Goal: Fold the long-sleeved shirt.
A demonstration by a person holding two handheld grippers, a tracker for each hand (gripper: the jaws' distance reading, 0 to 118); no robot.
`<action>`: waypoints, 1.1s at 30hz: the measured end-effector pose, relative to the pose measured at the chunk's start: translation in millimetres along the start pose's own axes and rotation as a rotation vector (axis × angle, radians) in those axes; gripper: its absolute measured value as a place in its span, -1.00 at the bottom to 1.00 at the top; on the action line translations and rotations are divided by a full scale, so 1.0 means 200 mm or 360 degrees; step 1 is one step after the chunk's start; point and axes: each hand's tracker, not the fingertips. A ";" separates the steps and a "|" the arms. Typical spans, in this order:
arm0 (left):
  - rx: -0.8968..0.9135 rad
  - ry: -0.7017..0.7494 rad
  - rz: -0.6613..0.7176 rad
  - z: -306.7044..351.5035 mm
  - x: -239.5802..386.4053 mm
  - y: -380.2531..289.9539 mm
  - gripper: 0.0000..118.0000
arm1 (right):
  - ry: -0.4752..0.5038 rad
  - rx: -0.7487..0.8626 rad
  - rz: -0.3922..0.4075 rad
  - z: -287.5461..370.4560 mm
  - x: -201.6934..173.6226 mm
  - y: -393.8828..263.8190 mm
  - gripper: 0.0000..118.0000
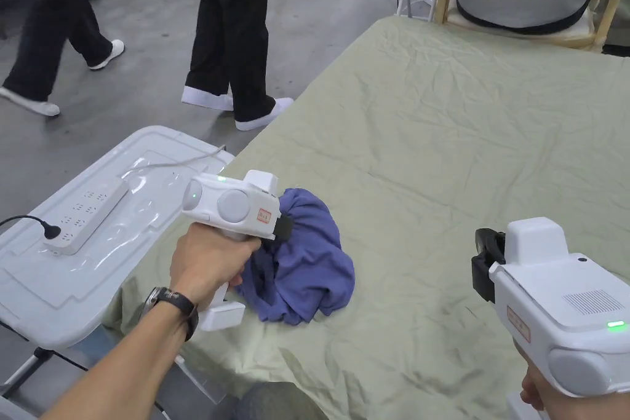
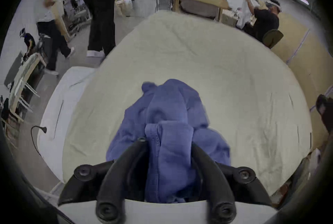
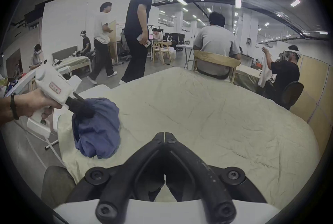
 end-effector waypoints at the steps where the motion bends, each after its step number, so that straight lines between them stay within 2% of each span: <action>1: 0.0060 -0.0009 -0.0001 0.06 0.02 0.01 -0.64 | 0.0000 0.0016 -0.0010 0.03 0.02 0.01 -0.97; 10: 0.0487 -0.0024 -0.0254 0.62 0.39 0.23 -0.66 | -0.0158 0.0195 -0.0147 0.39 0.28 0.02 -0.96; 18: 0.0812 -0.0143 -0.0438 1.04 0.82 0.49 -0.66 | -0.0393 0.0346 -0.0310 0.77 0.61 -0.01 -0.96; 20: 0.0819 -0.0158 -0.0511 1.09 0.95 0.54 -0.66 | -0.0463 0.0381 -0.0345 0.87 0.69 -0.03 -0.97; 26: 0.0803 -0.0342 -0.0703 1.04 1.39 0.56 -0.66 | -0.0652 0.0414 -0.0475 1.10 0.92 -0.17 -0.96; 33: 0.0527 -0.0560 -0.0905 0.60 1.97 0.41 -0.66 | -0.0846 0.0334 -0.0605 1.24 1.11 -0.41 -0.96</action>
